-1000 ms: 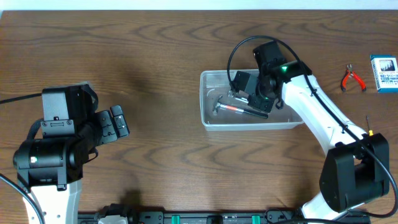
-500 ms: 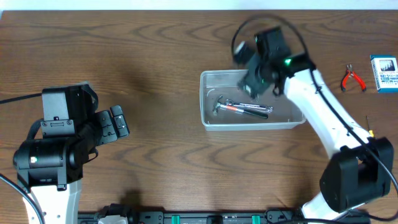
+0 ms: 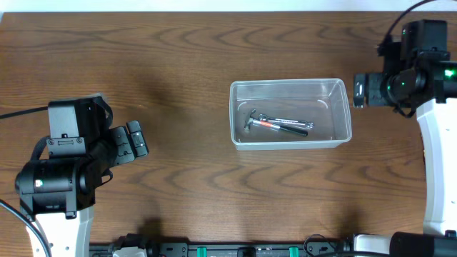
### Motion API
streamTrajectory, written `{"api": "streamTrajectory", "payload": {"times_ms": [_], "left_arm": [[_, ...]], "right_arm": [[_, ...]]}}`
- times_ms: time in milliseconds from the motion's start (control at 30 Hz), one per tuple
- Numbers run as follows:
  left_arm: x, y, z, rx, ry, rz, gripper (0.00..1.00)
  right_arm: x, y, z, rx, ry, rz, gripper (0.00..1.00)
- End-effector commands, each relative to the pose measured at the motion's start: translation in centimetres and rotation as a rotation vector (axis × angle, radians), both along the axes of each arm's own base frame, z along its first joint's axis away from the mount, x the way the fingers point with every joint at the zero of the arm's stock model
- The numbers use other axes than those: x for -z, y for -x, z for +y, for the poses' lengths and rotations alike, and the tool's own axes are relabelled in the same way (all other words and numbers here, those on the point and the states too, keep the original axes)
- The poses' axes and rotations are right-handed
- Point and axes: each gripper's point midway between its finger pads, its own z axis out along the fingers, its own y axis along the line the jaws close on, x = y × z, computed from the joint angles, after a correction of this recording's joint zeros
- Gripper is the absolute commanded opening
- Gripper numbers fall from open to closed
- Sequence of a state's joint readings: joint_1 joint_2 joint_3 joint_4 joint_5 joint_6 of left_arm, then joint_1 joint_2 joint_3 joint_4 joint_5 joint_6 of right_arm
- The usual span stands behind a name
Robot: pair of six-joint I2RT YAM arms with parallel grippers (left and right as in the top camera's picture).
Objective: Pack container
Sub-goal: 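Move the right gripper over the red-handled pliers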
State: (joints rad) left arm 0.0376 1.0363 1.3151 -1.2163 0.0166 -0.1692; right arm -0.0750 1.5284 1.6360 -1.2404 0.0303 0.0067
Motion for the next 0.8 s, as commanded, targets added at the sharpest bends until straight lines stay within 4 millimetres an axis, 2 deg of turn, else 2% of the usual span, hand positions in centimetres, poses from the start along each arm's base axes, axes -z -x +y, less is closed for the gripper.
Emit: {"api": "streamTrajectory", "payload": {"times_ms": [0, 267, 467, 567, 667, 767], "left_arm": [[-0.6, -0.3, 0.1, -0.015, 0.004, -0.02, 0.98], [-0.2, 0.3, 0.1, -0.015, 0.005, 0.007, 0.98], [-0.2, 0.4, 0.1, -0.015, 0.005, 0.01, 0.98], [-0.2, 0.4, 0.1, -0.014, 0.005, 0.012, 0.98], [-0.1, 0.5, 0.1, -0.015, 0.005, 0.018, 0.98], [-0.1, 0.6, 0.1, -0.015, 0.005, 0.02, 0.98]], "right_arm": [[0.3, -1.3, -1.1, 0.167, -0.091, -0.033, 0.98], [2.3, -5.8, -7.0, 0.278, -0.065, 0.051, 0.99], [6.0, -8.9, -10.8, 0.33, -0.074, 0.186, 0.99], [8.7, -9.5, -12.3, 0.361, -0.146, 0.239, 0.99], [11.1, -9.3, -13.5, 0.361, -0.205, 0.282, 0.99], [12.9, -8.7, -14.7, 0.333, -0.194, 0.329, 0.99]]}}
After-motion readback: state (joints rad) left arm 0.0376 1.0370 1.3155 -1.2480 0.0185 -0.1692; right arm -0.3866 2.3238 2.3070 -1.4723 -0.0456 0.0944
